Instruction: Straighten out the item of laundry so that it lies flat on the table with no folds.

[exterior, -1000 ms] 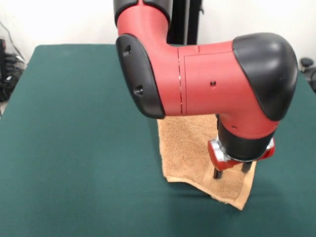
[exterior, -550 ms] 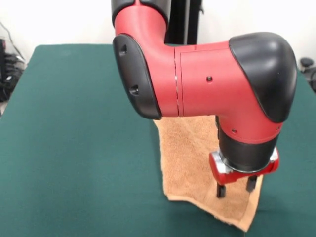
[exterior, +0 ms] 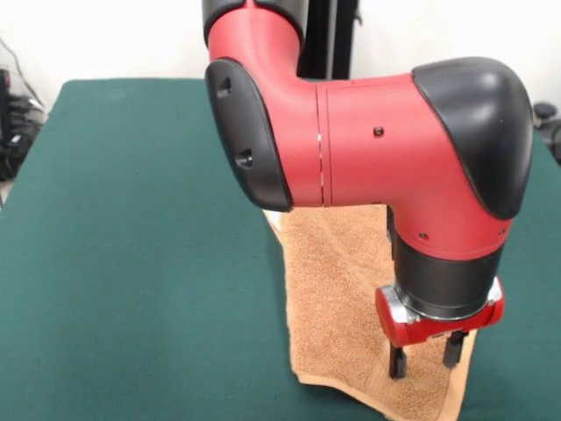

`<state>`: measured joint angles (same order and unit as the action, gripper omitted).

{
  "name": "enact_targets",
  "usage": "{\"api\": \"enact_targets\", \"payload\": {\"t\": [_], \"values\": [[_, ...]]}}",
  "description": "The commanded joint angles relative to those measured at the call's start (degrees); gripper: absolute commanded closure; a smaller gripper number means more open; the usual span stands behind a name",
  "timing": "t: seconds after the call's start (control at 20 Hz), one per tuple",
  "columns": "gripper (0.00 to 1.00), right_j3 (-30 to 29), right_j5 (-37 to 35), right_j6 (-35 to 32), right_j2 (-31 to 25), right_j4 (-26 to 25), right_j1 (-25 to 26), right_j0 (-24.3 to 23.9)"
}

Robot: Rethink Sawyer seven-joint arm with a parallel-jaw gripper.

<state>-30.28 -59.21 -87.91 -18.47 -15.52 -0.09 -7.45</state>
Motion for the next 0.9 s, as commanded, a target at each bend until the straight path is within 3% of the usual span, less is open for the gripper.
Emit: {"api": "enact_targets", "payload": {"t": [0.05,0.4,0.9], "values": [[0.0,-5.29,8.39,-16.29,2.57,-2.42,8.46,3.35],[0.0,-6.77,8.29,-25.64,5.28,-0.2,8.44,5.76],[0.0,-11.72,9.99,-30.38,8.41,1.51,4.94,8.13]]}}
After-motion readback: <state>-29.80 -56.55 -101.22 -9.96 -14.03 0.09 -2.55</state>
